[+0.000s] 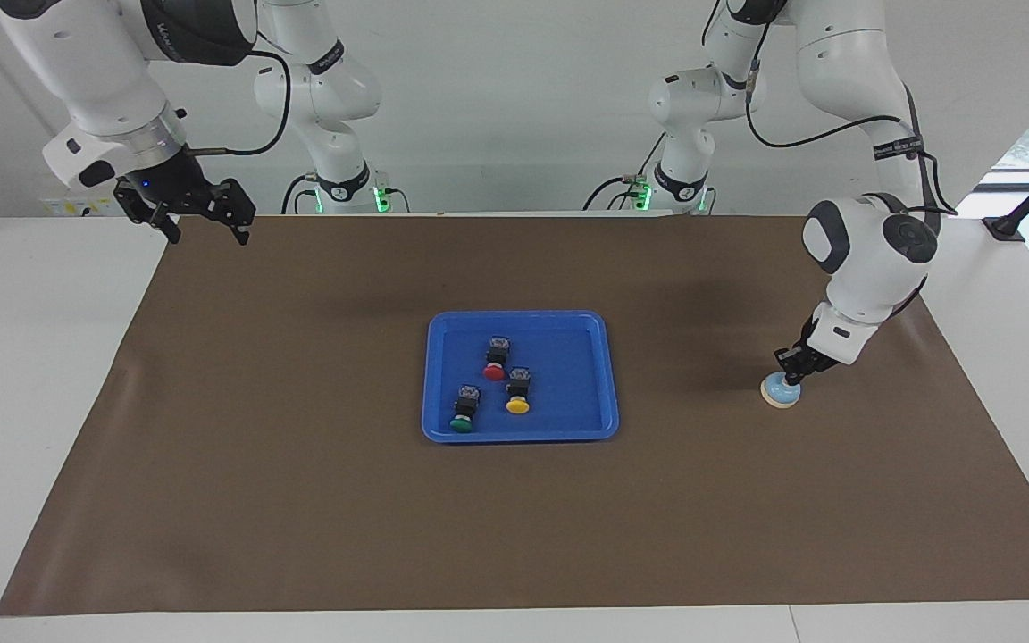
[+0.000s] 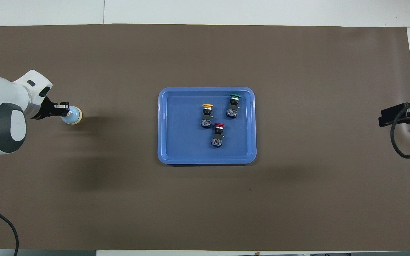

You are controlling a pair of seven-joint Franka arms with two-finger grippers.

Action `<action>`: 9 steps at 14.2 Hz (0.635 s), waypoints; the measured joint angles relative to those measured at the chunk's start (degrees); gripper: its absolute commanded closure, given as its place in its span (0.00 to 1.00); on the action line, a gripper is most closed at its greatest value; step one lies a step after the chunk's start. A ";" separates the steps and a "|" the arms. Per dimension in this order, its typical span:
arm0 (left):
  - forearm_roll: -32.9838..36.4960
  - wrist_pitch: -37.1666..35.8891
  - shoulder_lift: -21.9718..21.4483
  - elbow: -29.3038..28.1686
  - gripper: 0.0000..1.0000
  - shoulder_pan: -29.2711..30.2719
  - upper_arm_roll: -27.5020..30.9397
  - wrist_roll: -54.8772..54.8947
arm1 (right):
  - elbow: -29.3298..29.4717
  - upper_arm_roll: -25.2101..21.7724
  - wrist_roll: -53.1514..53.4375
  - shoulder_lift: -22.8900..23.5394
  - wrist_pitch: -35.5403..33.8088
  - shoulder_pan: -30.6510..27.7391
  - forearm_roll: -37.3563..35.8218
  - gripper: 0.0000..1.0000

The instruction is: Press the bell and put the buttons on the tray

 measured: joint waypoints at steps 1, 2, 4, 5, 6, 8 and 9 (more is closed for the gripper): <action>0.00 -3.61 0.01 2.49 0.32 -0.07 -0.11 0.13 | 0.00 0.00 0.00 0.00 0.00 0.00 0.00 0.00; 0.00 -8.11 -0.10 5.75 0.00 -0.33 -0.23 0.18 | 0.00 0.00 0.00 -0.01 0.00 0.00 0.00 0.00; 0.00 -16.59 -1.32 11.75 0.00 -1.37 -0.44 0.10 | 0.00 0.00 0.00 -0.01 0.00 0.00 0.00 0.00; 0.00 -19.94 -2.65 13.40 0.00 -1.89 -0.48 0.03 | 0.00 0.00 0.00 -0.02 0.00 0.00 0.00 0.00; 0.00 -22.92 -4.32 14.14 0.00 -2.24 -0.52 -0.04 | 0.00 0.00 0.00 -0.02 0.00 0.00 0.00 0.00; 0.00 -28.31 -7.97 14.25 0.00 -2.38 -0.62 -0.07 | 0.00 0.00 0.00 -0.03 0.00 0.00 0.00 0.00; 0.00 -30.15 -9.64 14.23 0.00 -2.38 -0.61 -0.07 | 0.00 0.00 0.00 -0.03 0.00 0.00 0.00 0.00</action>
